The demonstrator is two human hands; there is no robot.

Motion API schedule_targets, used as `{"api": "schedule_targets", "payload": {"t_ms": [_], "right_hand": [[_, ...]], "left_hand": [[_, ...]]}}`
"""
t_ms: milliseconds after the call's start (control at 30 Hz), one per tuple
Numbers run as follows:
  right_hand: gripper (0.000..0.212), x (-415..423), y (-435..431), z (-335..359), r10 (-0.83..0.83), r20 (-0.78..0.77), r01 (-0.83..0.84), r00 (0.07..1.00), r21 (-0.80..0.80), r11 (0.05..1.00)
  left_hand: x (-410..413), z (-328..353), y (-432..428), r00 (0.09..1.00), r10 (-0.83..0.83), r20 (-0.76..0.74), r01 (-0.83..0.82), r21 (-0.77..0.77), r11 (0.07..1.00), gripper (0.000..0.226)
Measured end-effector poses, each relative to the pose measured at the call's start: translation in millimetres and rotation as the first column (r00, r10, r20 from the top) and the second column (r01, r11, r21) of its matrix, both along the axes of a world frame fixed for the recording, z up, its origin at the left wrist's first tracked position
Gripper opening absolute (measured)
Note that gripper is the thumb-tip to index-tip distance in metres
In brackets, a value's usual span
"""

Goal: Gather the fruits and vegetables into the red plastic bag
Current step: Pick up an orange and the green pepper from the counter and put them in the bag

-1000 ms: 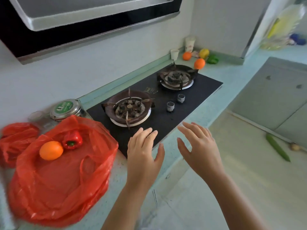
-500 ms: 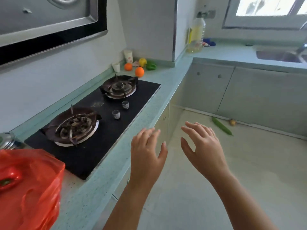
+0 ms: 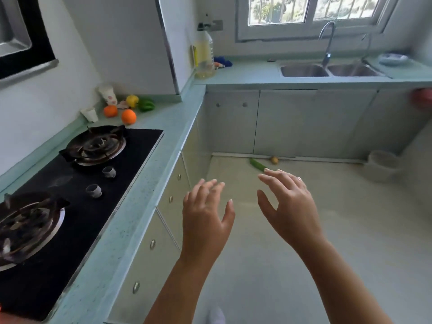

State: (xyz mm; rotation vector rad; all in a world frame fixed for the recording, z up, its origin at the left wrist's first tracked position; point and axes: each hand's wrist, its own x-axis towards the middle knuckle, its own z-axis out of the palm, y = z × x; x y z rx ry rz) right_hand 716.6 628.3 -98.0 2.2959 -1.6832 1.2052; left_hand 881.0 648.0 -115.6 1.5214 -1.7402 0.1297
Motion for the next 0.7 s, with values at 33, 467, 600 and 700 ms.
{"api": "schedule_targets", "payload": {"t_ms": [33,467,600,700], "right_hand": [[0.037,-4.3,-4.5,-0.7,-0.013,0.000,0.013,1.000,0.002,1.000],[0.035,-45.7,-140.2,8.2,-0.180,-0.023,0.179,0.983,-0.032,0.983],[0.036,-51.4,-199.6,25.0,-0.214,-0.043,0.212,0.976,-0.042,0.976],[0.036,-49.5,-241.3,33.5,-0.233,-0.048,0.230,0.971,-0.055,0.972]], "left_hand": [[-4.3,-0.5,-6.9,1.000,-0.013,0.001,0.013,-0.001,1.000,0.040],[-51.9,1.7,-176.0,0.981,-0.189,-0.042,0.189,-0.010,0.982,0.039],[-59.6,15.5,-242.1,0.972,-0.230,-0.047,0.227,-0.059,0.972,0.039],[-60.6,20.8,-286.7,0.968,-0.247,-0.041,0.243,-0.078,0.967,0.039]]}}
